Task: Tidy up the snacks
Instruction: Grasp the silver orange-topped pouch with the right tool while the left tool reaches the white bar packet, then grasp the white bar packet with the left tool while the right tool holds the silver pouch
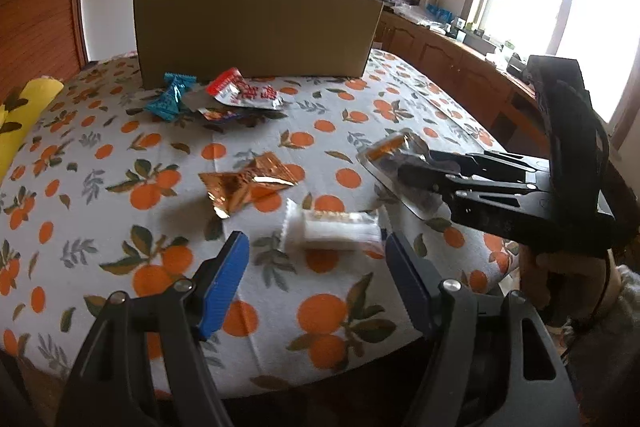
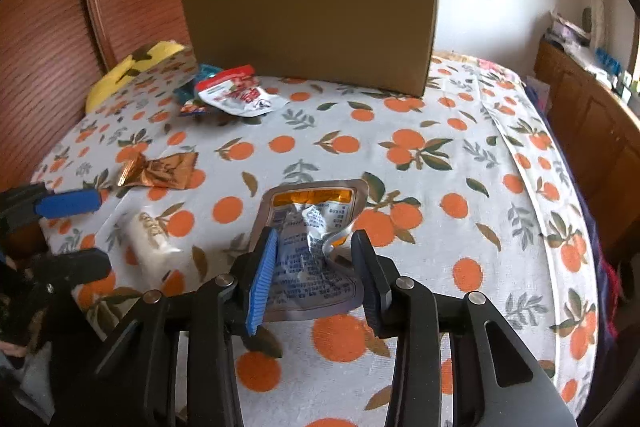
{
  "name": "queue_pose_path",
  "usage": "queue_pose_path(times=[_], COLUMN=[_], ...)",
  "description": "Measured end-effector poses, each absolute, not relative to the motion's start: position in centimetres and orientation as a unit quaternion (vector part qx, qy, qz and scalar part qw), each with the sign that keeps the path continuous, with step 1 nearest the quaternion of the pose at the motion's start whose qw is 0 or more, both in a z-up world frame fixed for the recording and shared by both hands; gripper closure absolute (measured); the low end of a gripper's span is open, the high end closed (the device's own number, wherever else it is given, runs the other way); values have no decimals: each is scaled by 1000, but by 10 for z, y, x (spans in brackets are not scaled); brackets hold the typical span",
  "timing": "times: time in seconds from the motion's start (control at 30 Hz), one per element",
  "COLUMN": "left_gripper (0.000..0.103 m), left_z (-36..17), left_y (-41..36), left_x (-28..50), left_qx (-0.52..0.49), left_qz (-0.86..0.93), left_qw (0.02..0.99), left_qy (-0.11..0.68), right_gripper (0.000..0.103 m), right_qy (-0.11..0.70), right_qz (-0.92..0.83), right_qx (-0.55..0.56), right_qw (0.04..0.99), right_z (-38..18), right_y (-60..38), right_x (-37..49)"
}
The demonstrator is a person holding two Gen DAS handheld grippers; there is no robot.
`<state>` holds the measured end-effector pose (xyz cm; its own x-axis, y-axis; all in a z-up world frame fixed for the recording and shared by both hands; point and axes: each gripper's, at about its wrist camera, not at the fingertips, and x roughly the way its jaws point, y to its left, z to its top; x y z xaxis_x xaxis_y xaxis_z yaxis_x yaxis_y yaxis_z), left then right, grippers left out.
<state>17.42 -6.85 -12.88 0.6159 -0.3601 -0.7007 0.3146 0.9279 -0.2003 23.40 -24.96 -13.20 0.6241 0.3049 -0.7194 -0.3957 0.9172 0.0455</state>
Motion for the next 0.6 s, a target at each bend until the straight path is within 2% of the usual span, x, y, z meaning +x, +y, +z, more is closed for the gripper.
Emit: queue_pose_path(times=[0.27,0.6], left_gripper=[39,39], left_z=[-131,-135], left_y=[-83,-90], left_x=[176,202], left_qx=[-43,-52], left_qz=[-189,-184], left_qw=[892,883], left_qy=[409,428], right_gripper=[65,65], right_qy=[347,347], right_qz=[190,195], right_qx=[-72,-62], right_qw=[916,915], right_z=[-138,-138], right_y=[-249,-251], right_x=[224,226])
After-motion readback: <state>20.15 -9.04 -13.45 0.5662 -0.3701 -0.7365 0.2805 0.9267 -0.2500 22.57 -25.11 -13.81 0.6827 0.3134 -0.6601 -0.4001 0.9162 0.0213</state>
